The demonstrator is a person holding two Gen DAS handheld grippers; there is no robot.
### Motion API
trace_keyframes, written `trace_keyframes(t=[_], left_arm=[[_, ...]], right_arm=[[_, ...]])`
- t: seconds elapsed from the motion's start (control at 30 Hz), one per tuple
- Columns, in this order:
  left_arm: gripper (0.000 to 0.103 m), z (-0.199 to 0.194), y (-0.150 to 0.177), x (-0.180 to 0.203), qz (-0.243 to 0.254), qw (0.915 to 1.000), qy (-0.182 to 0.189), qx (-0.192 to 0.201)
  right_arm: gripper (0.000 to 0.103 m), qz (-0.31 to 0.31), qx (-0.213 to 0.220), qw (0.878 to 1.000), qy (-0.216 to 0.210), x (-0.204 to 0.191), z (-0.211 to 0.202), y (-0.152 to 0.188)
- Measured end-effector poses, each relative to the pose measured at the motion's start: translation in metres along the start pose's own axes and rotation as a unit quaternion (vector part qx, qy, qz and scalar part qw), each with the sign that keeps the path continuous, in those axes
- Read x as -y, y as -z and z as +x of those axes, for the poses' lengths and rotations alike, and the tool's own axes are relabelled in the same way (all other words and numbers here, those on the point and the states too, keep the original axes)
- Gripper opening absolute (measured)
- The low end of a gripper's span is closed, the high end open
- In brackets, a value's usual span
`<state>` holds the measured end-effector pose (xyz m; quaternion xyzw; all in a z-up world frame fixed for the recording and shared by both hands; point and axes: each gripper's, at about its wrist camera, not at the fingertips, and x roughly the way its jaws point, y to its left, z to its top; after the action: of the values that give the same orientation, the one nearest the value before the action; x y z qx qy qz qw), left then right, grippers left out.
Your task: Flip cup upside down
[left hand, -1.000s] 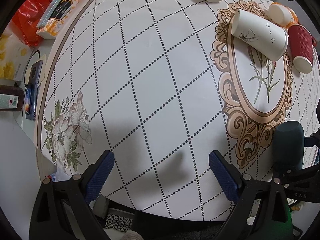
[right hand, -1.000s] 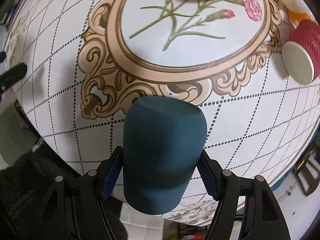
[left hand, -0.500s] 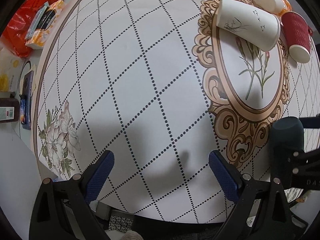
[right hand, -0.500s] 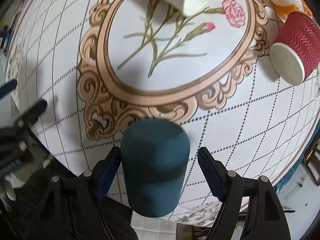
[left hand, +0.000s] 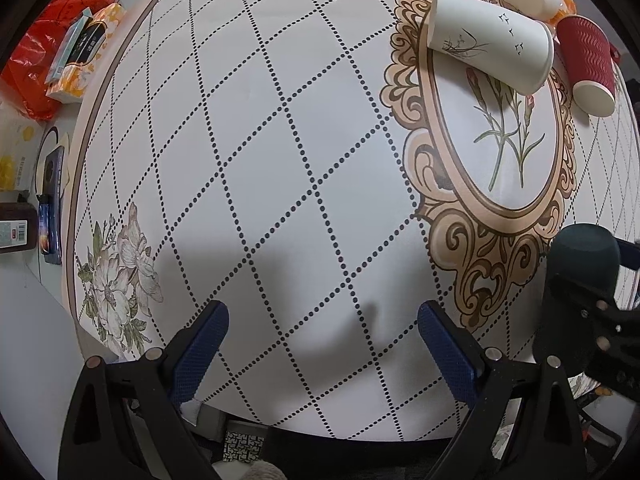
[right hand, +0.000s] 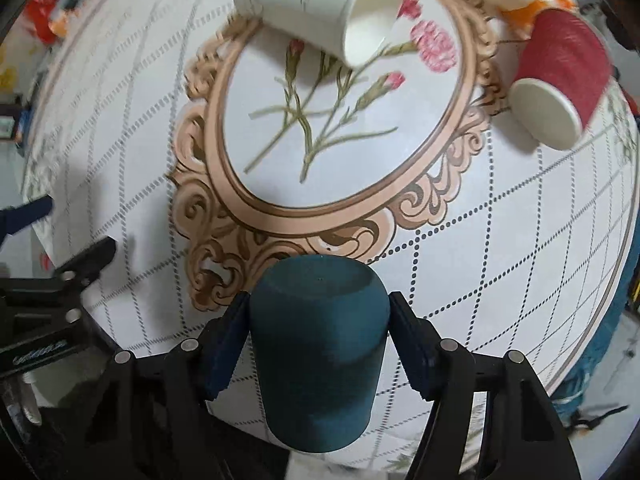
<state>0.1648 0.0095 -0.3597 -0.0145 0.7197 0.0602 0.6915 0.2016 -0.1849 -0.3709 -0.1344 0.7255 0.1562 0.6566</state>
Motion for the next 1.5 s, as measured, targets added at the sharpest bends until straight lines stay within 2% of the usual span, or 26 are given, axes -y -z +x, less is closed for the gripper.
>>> trace_keyframes(t=[0.17,0.3,0.33,0.43,0.47,0.6,0.67,0.8,1.03,1.13,1.17,1.3,1.5], left_arm=[[0.097,0.001,0.003,-0.012,0.000,1.0000,-0.005,0.003],[0.097,0.003,0.010,-0.024,-0.003,1.0000,-0.007,0.003],[0.097,0.005,0.012,-0.027,-0.004,1.0000,-0.008,0.001],[0.097,0.013,0.021,-0.038,-0.005,1.0000,-0.007,-0.001],[0.097,0.014,0.022,-0.040,-0.005,1.0000,-0.007,-0.001],[0.097,0.018,0.031,-0.046,0.000,0.9999,-0.011,0.001],[0.097,0.020,0.035,-0.047,0.005,0.9999,-0.012,0.002],[0.097,0.027,0.056,-0.046,0.016,0.9998,-0.011,0.006],[0.097,0.018,0.082,-0.038,0.036,0.9989,-0.012,0.028],[0.097,0.003,0.094,-0.034,0.051,0.9975,-0.014,0.047],[0.097,0.000,0.099,-0.034,0.055,0.9970,-0.015,0.053],[0.097,-0.021,0.118,-0.034,0.068,0.9949,-0.014,0.073],[0.097,-0.074,0.140,-0.023,0.090,0.9883,-0.019,0.121]], right_arm=[[0.070,0.041,0.104,0.993,-0.025,0.008,-0.031,0.030],[0.070,0.082,0.190,0.977,-0.056,-0.008,-0.043,0.062],[0.070,0.087,0.204,0.973,-0.060,-0.022,-0.045,0.076],[0.070,0.082,0.266,0.959,-0.045,-0.059,-0.043,0.091],[0.070,0.079,0.279,0.956,-0.039,-0.084,-0.038,0.089],[0.070,0.056,0.342,0.938,-0.001,-0.108,-0.035,0.113],[0.070,0.052,0.357,0.933,0.009,-0.110,-0.034,0.122],[0.071,0.044,0.369,0.928,0.021,-0.114,-0.030,0.138],[0.071,0.048,0.351,0.934,0.032,-0.120,-0.027,0.143],[0.075,0.072,0.331,0.940,0.025,-0.117,-0.026,0.144],[0.080,0.079,0.327,0.941,0.025,-0.115,-0.027,0.145],[0.090,0.132,0.301,0.944,0.021,-0.104,-0.039,0.160],[0.096,0.206,0.264,0.942,0.035,-0.089,-0.073,0.195]])
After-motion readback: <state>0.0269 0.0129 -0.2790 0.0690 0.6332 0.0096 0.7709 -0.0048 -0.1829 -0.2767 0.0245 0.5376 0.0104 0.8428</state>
